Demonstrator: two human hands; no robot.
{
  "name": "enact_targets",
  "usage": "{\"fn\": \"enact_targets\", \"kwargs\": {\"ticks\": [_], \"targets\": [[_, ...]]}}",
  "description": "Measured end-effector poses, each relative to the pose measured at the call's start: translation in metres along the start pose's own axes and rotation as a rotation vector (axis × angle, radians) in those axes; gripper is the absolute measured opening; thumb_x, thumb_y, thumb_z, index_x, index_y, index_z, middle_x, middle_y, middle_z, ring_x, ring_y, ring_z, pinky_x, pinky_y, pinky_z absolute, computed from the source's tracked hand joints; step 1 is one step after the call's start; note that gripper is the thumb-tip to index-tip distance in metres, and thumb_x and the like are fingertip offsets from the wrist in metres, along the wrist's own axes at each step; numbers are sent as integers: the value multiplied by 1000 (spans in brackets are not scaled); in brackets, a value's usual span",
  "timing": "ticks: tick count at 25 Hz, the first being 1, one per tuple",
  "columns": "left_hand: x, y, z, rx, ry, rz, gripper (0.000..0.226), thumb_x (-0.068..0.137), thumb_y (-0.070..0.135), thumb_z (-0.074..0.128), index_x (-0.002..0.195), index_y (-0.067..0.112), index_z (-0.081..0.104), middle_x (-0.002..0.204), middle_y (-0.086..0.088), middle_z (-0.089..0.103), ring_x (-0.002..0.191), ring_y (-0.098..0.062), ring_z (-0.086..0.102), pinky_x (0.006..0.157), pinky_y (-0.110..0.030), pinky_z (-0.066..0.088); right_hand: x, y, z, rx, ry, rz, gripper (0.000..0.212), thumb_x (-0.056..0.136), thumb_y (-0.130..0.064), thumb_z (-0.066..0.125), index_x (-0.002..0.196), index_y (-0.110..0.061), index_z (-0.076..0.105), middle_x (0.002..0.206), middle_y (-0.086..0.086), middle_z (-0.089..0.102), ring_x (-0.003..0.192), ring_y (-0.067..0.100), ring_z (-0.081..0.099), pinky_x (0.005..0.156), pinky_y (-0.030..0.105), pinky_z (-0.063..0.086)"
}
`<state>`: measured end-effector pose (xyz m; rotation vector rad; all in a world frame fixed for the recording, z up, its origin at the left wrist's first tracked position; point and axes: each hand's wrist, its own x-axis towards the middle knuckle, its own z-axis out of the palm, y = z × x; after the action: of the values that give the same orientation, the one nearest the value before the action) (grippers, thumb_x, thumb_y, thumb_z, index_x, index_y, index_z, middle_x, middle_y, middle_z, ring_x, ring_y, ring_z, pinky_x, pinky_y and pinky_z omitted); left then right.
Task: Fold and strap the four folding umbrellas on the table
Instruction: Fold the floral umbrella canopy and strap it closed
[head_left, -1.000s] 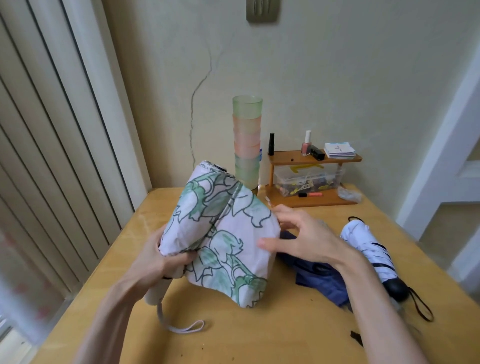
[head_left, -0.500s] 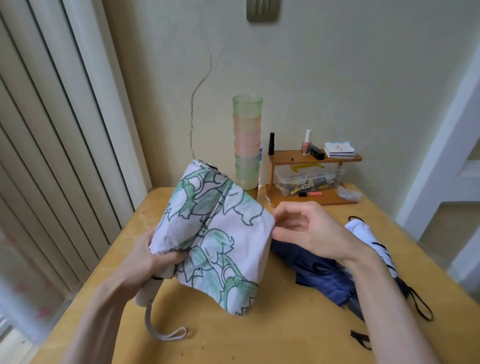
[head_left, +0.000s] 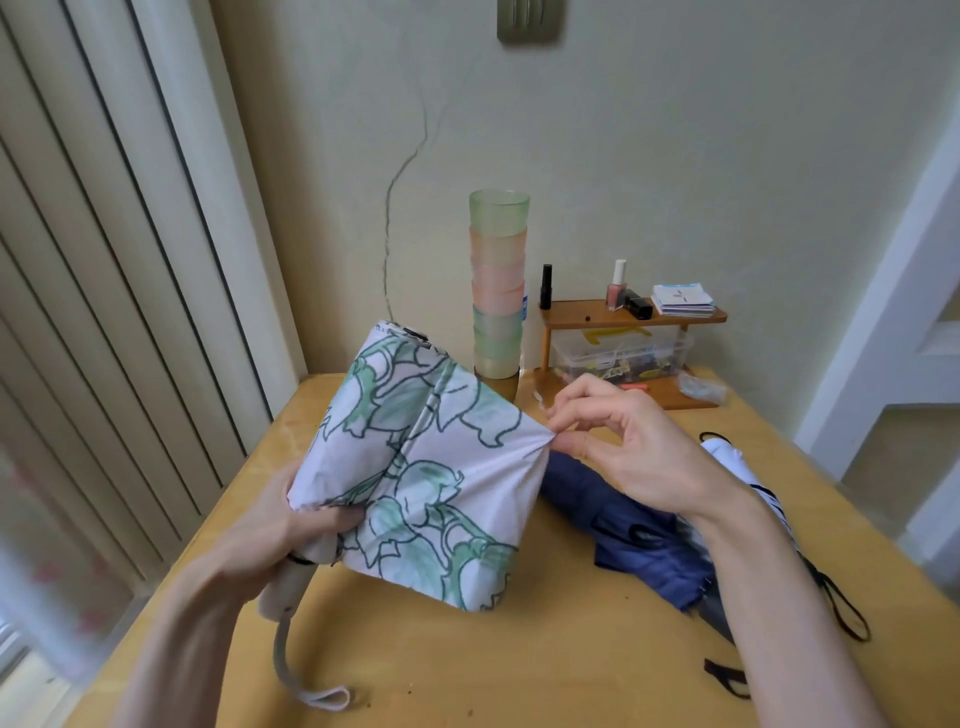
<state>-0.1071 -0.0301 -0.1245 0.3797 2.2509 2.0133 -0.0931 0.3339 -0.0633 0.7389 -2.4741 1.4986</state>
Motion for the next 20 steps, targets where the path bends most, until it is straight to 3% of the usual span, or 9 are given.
{"fn": "enact_targets", "kwargs": {"ticks": [2,4,8,11,13,15,20], "targets": [[-1,1,2,-21,-1,5,65,57,33,88,119,20,72,118,-14,77,104,-39,75,88,-58,59,-2,-3,1,66,-8,10,22,103,-8,65,106,-25,78,111,0,68,105,14,67,94,26,51],[-1,3,7,-12,31,18,61,55,35,87,113,22,74,113,-12,78,96,-33,76,76,-49,61,-3,-9,5,172,-31,53,13,105,-12,63,113,-15,73,116,8,71,103,13,71,88,24,54],[2,2,17,24,67,24,72,52,33,89,119,16,68,108,-9,80,90,-28,77,68,-38,63,8,-5,25,163,163,117,13,94,-13,78,99,-10,66,91,4,77,74,17,72,71,33,60],[2,3,18,20,68,27,68,57,24,90,121,16,67,107,-8,80,86,-26,78,65,-36,63,13,1,34,217,279,133,26,88,-1,82,105,-13,66,91,1,80,84,16,78,75,30,61],[3,4,20,4,68,17,67,61,10,98,121,13,67,106,-9,80,85,-26,78,62,-33,62,13,0,32,235,323,112,36,84,0,85,114,-14,70,92,2,81,87,17,79,77,27,61],[4,6,26,-25,90,3,63,66,-1,92,122,11,66,105,-9,81,87,-25,79,62,-29,61,13,-4,32,255,341,80,39,83,-5,87,117,-16,73,93,3,81,89,17,79,80,26,62],[6,6,33,-59,135,21,68,59,9,94,121,17,67,107,-6,81,91,-26,79,64,-29,62,10,-15,25,280,348,12,28,84,-20,84,109,-15,75,91,5,80,87,18,77,81,25,60]]}}
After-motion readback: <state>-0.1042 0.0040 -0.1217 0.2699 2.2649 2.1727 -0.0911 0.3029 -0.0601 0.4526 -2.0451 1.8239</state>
